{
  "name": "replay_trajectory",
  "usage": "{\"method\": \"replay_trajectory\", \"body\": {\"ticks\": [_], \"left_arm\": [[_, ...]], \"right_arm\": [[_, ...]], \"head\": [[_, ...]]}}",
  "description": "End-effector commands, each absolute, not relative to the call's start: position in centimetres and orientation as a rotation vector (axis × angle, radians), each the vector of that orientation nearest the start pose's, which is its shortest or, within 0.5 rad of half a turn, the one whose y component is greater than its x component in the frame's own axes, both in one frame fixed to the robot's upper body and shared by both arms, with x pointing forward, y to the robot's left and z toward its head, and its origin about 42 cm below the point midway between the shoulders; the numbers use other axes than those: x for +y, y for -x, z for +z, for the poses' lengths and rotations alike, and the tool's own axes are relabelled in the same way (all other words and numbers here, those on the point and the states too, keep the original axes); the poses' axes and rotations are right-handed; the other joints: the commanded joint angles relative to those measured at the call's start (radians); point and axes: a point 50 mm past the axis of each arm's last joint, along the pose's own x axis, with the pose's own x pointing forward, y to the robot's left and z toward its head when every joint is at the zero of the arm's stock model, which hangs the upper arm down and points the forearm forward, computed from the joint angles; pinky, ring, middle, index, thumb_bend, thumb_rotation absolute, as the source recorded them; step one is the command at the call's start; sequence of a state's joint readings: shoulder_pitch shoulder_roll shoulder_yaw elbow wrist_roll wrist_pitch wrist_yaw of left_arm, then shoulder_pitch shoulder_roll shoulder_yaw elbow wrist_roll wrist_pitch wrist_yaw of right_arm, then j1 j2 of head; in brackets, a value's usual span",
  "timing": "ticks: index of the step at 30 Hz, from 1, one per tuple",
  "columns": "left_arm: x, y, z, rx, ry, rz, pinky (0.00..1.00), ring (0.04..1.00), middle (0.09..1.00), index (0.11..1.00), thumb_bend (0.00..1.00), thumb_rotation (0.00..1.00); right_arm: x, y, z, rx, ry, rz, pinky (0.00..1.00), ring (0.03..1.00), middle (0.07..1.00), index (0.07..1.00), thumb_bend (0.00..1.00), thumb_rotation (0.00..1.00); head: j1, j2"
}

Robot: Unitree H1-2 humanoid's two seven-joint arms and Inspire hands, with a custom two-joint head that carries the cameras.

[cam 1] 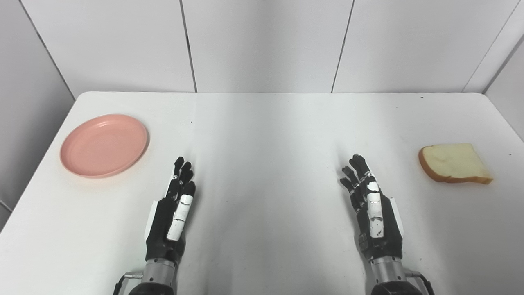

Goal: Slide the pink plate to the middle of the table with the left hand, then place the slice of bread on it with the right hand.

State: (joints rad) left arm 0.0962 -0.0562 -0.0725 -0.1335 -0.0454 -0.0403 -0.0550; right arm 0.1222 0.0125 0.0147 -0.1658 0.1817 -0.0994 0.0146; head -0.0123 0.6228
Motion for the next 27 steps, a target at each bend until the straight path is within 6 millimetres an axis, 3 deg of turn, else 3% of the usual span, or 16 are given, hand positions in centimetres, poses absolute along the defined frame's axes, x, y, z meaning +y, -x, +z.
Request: {"method": "replay_trajectory", "body": {"ticks": [1, 6, 27], "left_arm": [[17.4, -24.8, 12.4, -0.133, 0.137, -0.095, 1.0, 1.0, 1.0, 1.0, 0.8, 0.81], [17.6, -24.1, 12.5, -0.126, 0.144, -0.101, 1.0, 1.0, 1.0, 1.0, 0.78, 0.82], [17.6, -25.6, 11.9, -0.152, 0.113, -0.075, 1.0, 1.0, 1.0, 1.0, 0.8, 0.8]], "right_arm": [[-21.3, -23.4, 9.6, -0.071, -0.183, -0.021, 0.92, 0.918, 0.941, 0.905, 0.81, 0.91], [-21.3, -23.6, 9.6, -0.076, -0.177, -0.022, 0.92, 0.92, 0.942, 0.909, 0.81, 0.92], [-21.4, -23.6, 9.3, -0.07, -0.137, -0.014, 0.93, 0.926, 0.949, 0.892, 0.77, 0.96]], "head": [[-0.001, 0.0], [0.001, -0.002], [0.01, -0.007]]}}
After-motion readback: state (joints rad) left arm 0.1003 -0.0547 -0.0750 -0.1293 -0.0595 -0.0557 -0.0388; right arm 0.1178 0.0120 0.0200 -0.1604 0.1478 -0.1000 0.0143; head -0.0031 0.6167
